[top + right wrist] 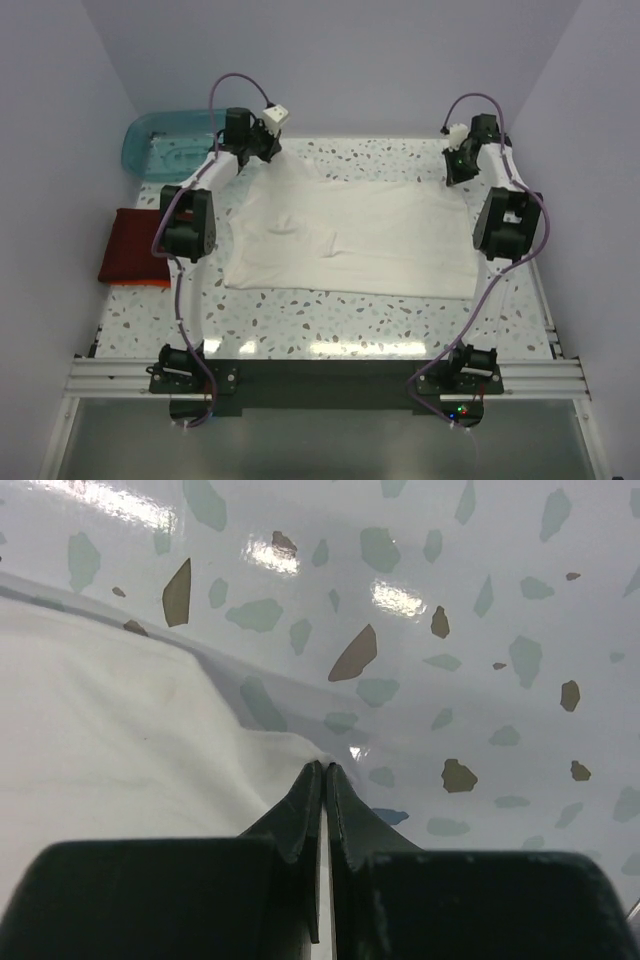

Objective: Fold and stack the t-shirts
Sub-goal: Fold the tshirt

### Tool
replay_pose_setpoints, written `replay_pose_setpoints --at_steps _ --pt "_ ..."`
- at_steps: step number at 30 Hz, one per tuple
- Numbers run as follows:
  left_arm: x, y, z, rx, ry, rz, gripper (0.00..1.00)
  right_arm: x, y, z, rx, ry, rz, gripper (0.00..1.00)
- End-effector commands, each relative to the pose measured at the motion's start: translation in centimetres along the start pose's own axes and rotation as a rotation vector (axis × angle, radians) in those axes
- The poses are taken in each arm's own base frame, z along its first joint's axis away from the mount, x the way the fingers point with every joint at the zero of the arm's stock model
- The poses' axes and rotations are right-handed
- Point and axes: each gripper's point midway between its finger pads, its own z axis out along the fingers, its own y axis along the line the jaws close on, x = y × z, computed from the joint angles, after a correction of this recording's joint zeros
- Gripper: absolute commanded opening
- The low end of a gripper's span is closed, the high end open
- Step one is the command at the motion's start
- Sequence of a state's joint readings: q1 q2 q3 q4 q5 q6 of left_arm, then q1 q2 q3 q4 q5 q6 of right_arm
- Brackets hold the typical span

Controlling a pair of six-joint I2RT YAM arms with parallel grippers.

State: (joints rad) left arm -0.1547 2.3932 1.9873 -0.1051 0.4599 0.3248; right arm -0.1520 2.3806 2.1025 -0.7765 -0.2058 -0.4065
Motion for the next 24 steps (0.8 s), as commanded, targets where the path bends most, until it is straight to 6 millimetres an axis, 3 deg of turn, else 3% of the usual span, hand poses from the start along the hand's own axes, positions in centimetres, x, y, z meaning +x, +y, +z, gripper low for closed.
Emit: replay_pose_setpoints --at_steps 1,15,24 --pt "-4.7 1.2 -2.5 -0.025 -0.1 0.047 0.0 -3.2 -0.5 -4.1 0.018 -0.118 -0.037 0.0" --pt "-5.1 0.1 -6.8 -0.007 -0.091 0.092 0.0 -2.2 0.1 -6.2 -0.009 -0.121 -0.083 0.0" --pt "-4.8 -2.1 -10.3 0.02 -0.085 0.117 0.0 -1.4 1.0 -8.4 -0.048 -0.143 -0.111 0.0"
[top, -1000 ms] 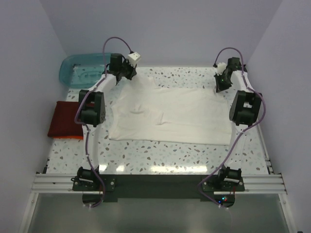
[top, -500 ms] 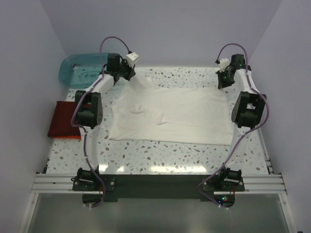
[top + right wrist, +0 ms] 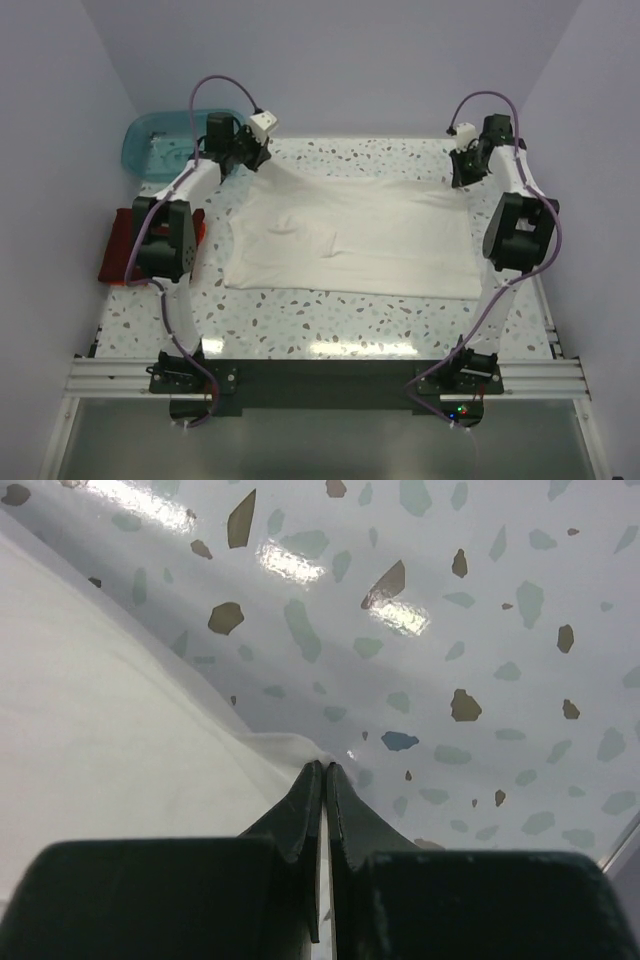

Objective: Fold and stack the t-shirts
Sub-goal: Fold the tshirt

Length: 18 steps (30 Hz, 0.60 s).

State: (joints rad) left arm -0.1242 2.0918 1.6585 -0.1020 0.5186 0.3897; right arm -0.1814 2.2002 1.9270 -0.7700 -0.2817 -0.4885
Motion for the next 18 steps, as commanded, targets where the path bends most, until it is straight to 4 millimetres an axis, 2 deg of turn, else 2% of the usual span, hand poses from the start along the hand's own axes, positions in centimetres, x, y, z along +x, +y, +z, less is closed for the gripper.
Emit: replay_pose_setpoints --at_steps 1,10,12,13,15,18 --pt "-3.6 0.1 -3.1 -0.017 -0.083 0.079 0.0 -2.3 0.4 -3.8 -0.002 -0.1 -0.059 0.0" --pt "-2.9 -2.8 -7.2 0.002 -0.052 0.109 0.0 -0.7 1.8 -6.0 -0.037 -0.096 -0.103 0.0" --pt "-1.5 -3.9 -7.9 0.022 -0.019 0.083 0.0 0.2 2.3 -6.0 -0.054 -0.081 -0.115 0.0" --pt "-2.0 -4.2 -8.7 0.017 -0.028 0.088 0.0 0.4 2.5 -6.1 -0.06 -0.076 -0.122 0.0" --pt "-1.2 -4.9 -9.5 0.019 -0.008 0.079 0.0 1.2 3.0 -6.4 -0.074 -0.065 -0.146 0.0" --pt "0.9 -6.4 -10.9 0.019 0.034 0.073 0.0 2.5 3.6 -6.9 -0.086 -0.044 -0.181 0.0"
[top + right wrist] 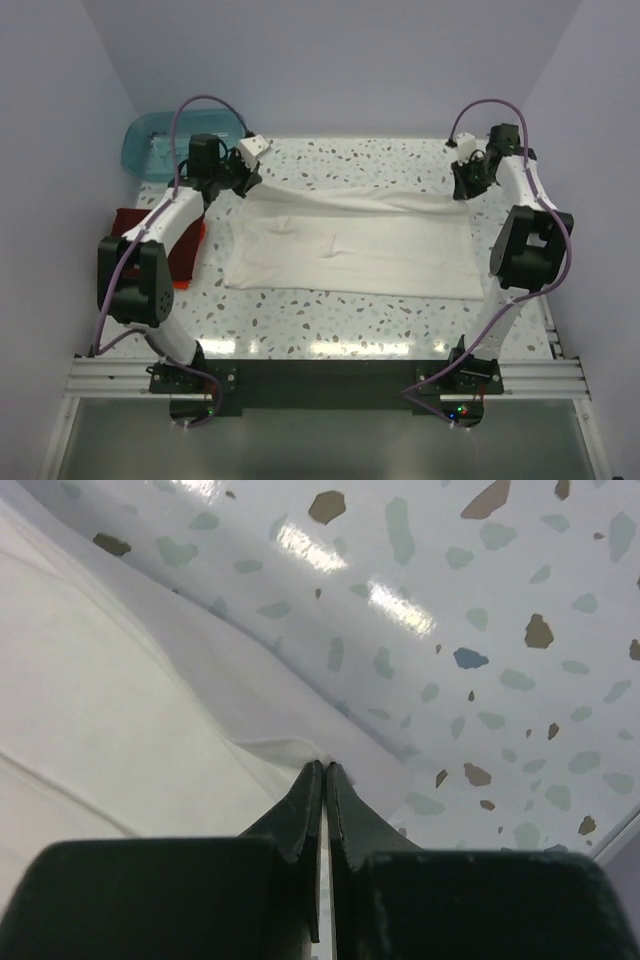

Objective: Fold and stack the t-shirts
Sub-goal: Fold the tshirt

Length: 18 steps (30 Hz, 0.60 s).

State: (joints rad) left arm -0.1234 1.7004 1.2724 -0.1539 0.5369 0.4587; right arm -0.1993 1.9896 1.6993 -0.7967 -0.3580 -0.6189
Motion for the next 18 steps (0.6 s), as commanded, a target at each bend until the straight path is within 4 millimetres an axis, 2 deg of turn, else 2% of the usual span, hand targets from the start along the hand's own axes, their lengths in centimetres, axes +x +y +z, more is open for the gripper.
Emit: replay_pose_setpoints --at_steps 1,3,6,8,10,13,18 --pt "0.1 -0.8 -2.7 -0.023 0.001 0.037 0.0 0.0 0.9 -2.5 -0.006 -0.034 -0.087 0.0" --pt "1.1 -1.5 -3.1 -0.022 0.024 0.038 0.0 1.2 1.3 -2.5 -0.014 -0.016 -0.105 0.0" --pt "4.1 -3.3 -3.2 0.005 0.092 0.005 0.0 2.6 1.8 -1.8 -0.026 0.013 -0.117 0.0" --pt "5.4 -4.3 -2.9 0.021 0.116 -0.034 0.0 3.3 1.8 -1.3 -0.029 0.03 -0.119 0.0" --pt "7.5 -5.9 -2.4 0.049 0.158 -0.068 0.0 4.1 1.8 -0.6 -0.034 0.053 -0.117 0.0" --pt "9.5 -7.0 -1.8 0.05 0.194 -0.126 0.0 4.8 1.5 0.2 -0.03 0.072 -0.114 0.0" --pt "11.4 -7.0 -1.2 0.019 0.238 -0.183 0.0 5.0 1.5 0.5 -0.031 0.082 -0.108 0.0"
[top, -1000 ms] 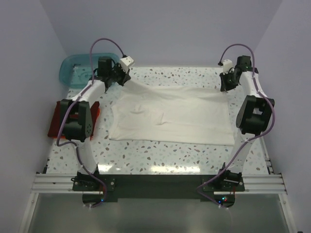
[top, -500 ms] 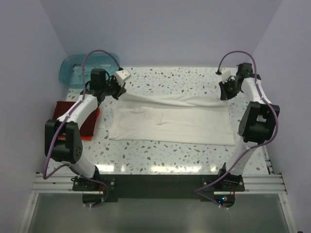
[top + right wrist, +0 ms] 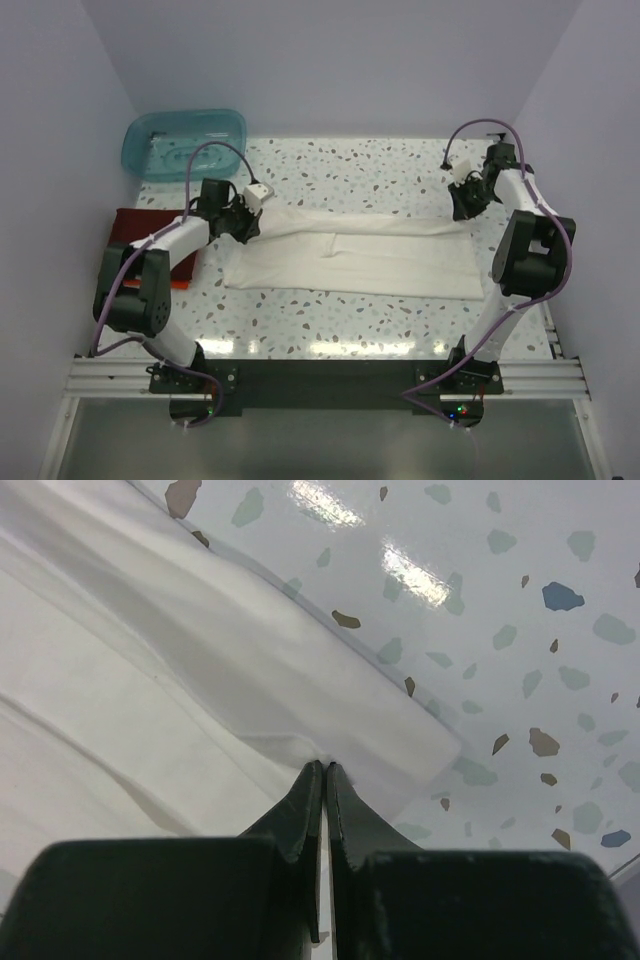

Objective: Fold and stack the t-shirts
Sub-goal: Fold the tshirt

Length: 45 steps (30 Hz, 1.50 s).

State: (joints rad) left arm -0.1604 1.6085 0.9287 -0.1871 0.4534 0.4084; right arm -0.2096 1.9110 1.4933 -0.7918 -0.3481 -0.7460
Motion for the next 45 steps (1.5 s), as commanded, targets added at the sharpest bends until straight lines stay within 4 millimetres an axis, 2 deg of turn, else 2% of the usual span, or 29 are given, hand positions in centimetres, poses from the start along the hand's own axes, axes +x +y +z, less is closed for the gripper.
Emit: replay_pose_setpoints --at_steps 1,5,8,12,15,18,23,35,41,42,43,44,45 --pt "-0.5 1.0 0.4 -0.051 -0.022 -0.026 0.0 -0.2 -0.9 -0.1 0.03 -0.008 -0.033 0.0" --pt "-1.2 1.2 0.3 -0.051 -0.029 -0.022 0.0 -0.3 -0.9 -0.2 0.028 -0.008 -0.042 0.0" --pt "-2.4 1.4 -0.2 -0.05 -0.045 -0.009 0.0 -0.5 -1.1 -0.6 0.036 -0.002 -0.05 0.0" --pt "-5.0 1.7 -1.8 -0.063 -0.09 0.025 0.0 -1.6 -1.6 -2.1 0.059 -0.022 -0.083 0.0" --pt "-5.9 1.2 -3.0 -0.054 -0.109 0.045 0.0 -1.9 -1.7 -2.9 0.064 -0.027 -0.115 0.0" --pt "-5.6 0.7 -3.3 -0.037 -0.099 0.055 0.0 -1.4 -1.5 -2.7 0.05 -0.01 -0.143 0.0" --pt "-3.3 0.1 -2.5 -0.014 -0.047 0.052 0.0 0.2 -0.8 -1.5 0.018 0.026 -0.151 0.0" --pt "-1.1 -0.6 -0.9 0.005 0.01 -0.008 0.0 1.3 -1.2 -0.3 0.019 0.066 -0.167 0.0" --pt "0.4 -2.2 -0.7 0.07 0.059 0.029 0.0 2.4 -1.2 -0.4 0.006 0.116 -0.213 0.0" --pt "0.8 -2.7 -0.5 0.093 0.077 0.043 0.0 2.9 -0.9 -0.5 -0.009 0.136 -0.216 0.01" --pt "1.4 -3.6 -0.8 0.144 0.103 0.059 0.0 3.1 -0.8 -0.7 -0.018 0.148 -0.241 0.1" --pt "1.2 -3.6 -1.0 0.165 0.109 0.077 0.04 3.6 -0.6 -0.8 -0.03 0.166 -0.25 0.13" --pt "1.2 -4.0 -1.2 0.194 0.118 0.091 0.14 4.2 -0.4 -1.1 -0.037 0.196 -0.259 0.19"
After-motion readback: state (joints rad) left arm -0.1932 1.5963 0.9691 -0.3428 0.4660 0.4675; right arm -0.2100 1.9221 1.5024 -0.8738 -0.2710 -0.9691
